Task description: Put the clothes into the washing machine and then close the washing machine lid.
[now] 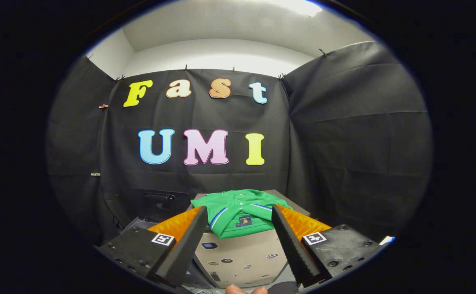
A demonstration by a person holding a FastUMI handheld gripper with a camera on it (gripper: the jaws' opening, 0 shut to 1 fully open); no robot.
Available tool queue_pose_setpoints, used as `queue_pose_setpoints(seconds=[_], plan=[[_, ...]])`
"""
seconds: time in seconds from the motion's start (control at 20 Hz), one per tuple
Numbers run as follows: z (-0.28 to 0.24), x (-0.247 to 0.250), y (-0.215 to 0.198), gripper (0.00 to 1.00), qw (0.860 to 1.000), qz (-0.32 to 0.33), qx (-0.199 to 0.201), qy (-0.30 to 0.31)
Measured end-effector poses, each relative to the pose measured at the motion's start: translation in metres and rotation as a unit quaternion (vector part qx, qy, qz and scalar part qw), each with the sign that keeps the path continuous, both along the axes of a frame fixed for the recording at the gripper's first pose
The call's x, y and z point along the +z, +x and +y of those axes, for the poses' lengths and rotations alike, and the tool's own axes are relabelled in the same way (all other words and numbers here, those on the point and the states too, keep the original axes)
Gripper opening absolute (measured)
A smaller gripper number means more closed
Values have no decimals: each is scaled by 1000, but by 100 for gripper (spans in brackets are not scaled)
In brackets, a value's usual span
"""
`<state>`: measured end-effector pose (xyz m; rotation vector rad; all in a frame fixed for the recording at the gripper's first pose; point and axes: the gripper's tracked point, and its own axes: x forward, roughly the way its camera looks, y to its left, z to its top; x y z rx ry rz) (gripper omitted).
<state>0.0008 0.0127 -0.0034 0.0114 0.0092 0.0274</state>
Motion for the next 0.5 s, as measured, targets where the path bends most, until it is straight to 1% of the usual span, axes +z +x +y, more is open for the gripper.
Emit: queue_pose_setpoints(seconds=[0.1, 0.2, 0.5], plan=[[6, -3, 5, 98, 1000, 6, 9, 23], [11, -6, 13, 99, 999, 14, 18, 29], [-2, -4, 68, 99, 999, 39, 6, 5]])
